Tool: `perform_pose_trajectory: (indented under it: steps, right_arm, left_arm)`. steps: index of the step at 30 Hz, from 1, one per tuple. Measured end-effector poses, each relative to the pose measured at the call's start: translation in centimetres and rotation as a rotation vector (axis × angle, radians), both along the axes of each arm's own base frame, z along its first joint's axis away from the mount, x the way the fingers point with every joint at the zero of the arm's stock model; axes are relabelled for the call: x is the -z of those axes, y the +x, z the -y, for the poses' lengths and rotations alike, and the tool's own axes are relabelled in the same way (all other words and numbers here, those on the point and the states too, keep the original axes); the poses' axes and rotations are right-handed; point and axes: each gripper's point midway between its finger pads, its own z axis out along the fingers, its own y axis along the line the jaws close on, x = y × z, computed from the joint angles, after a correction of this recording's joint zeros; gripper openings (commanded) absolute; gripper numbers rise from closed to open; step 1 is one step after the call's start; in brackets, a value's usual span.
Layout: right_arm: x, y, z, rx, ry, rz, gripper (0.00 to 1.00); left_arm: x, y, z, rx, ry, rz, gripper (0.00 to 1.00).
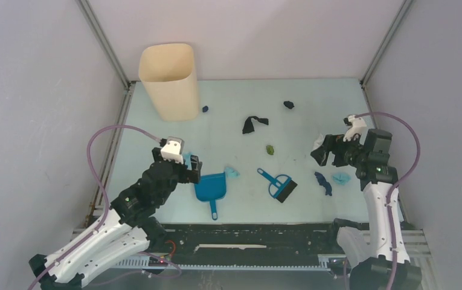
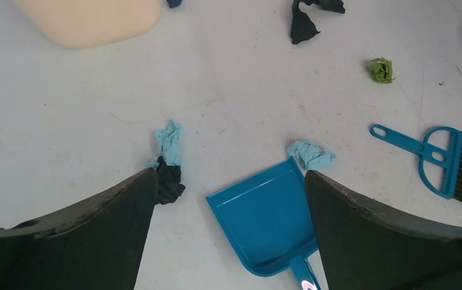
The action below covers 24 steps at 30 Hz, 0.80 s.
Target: Sweep away the paper scraps from the table
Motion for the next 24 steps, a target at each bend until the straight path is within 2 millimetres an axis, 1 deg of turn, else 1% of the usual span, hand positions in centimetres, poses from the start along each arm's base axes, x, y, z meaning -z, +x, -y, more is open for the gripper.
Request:
perform_pose_trajectory:
  steps: [4,7,9,12,14,17,20,22,24]
  right_arm:
    - [0.1,0.3,-2.3,-0.096,-0.025,0.017,1.0]
    - [0.5,0.0,-3.9,-0.186,-0.076,0.027,0.99]
    - [0.9,-0.4,-4.5,-0.23,-0.106,0.038,0.99]
    - [1.3,-1.1,-4.5,-0.257,-0.133,0.049,0.97]
    - [1.1,-1.6,-4.7,-0.28,-0.139,0.064,0.94]
    - [0.6,-2.0,-5.2,-0.324,-0.139,0.097,0.94]
    - [0.7,-2.3,-5.4,-0.348,-0.136,0.097,0.92]
    - [0.8,-2.4,-5.4,-0.351,-0.138,0.094,0.89]
    - [0.8,-2.4,-5.3,-0.349,-0.14,0.094,0.88]
  left_arm:
    - [0.3,0.2,-0.2,-0.007,0.03,-0.001,0.99]
    - [1.2,0.5,0.2,0.002,0.059,-0.029,0.98]
    - [2.0,0.6,0.6,0.015,0.078,-0.056,0.97]
    - [3.1,0.6,1.3,0.039,0.105,-0.099,0.96]
    - [3.6,0.6,1.6,0.051,0.115,-0.118,0.95]
    - [3.4,0.6,1.7,0.054,0.112,-0.12,0.94]
    - [2.9,0.7,1.8,0.051,0.099,-0.115,0.93]
    - [2.7,0.7,1.9,0.048,0.089,-0.117,0.91]
    - [2.7,0.6,2.2,0.055,0.078,-0.13,0.88]
